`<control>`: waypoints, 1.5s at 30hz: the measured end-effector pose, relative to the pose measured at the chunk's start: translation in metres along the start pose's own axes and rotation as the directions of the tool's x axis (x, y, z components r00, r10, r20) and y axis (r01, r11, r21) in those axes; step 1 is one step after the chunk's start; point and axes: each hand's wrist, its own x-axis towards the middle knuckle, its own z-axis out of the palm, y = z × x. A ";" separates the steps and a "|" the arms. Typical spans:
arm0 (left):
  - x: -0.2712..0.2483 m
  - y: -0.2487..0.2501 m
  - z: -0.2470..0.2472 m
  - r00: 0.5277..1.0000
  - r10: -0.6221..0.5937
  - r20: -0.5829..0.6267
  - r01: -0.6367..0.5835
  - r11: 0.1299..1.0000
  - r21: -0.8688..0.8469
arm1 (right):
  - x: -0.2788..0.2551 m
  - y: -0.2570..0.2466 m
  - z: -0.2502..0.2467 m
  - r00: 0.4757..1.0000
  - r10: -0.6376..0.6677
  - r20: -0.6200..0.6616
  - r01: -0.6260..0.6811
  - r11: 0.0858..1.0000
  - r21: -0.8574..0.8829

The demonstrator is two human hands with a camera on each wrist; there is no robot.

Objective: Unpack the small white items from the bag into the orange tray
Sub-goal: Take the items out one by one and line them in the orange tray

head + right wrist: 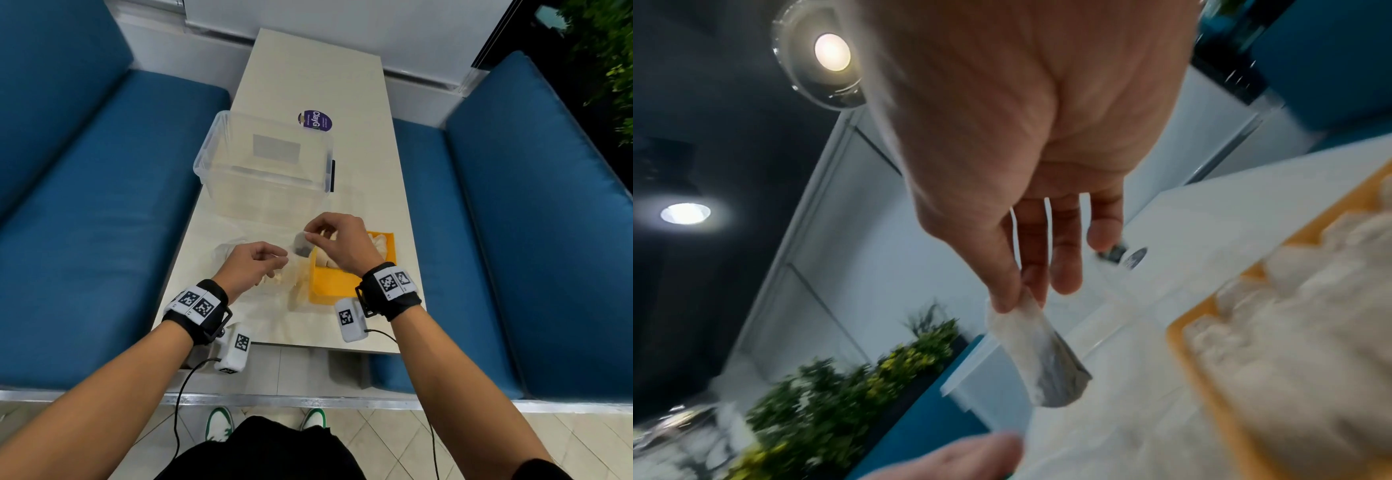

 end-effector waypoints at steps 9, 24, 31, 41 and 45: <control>0.009 -0.008 -0.007 0.993 -0.077 -0.090 0.075 0.997 -0.025 | -0.014 0.089 -0.058 0.925 0.359 0.122 -0.281 0.865 -0.417; 0.018 -0.005 -0.009 0.988 -0.086 -0.128 0.084 0.996 -0.018 | -0.006 0.137 -0.052 0.967 0.247 0.061 -0.074 0.503 -0.861; 0.020 -0.005 -0.008 0.985 -0.107 -0.132 0.104 0.994 -0.028 | -0.003 0.138 -0.053 0.965 0.263 -0.019 -0.146 0.475 -0.868; 0.020 0.011 -0.001 0.980 -0.194 -0.041 0.177 0.949 -0.262 | 0.003 0.089 -0.045 0.987 0.144 -0.066 -0.158 0.852 -0.499; 0.018 0.015 0.001 0.986 -0.166 0.023 0.165 0.943 -0.290 | 0.006 0.040 -0.015 1.000 0.006 0.030 0.001 0.970 -0.243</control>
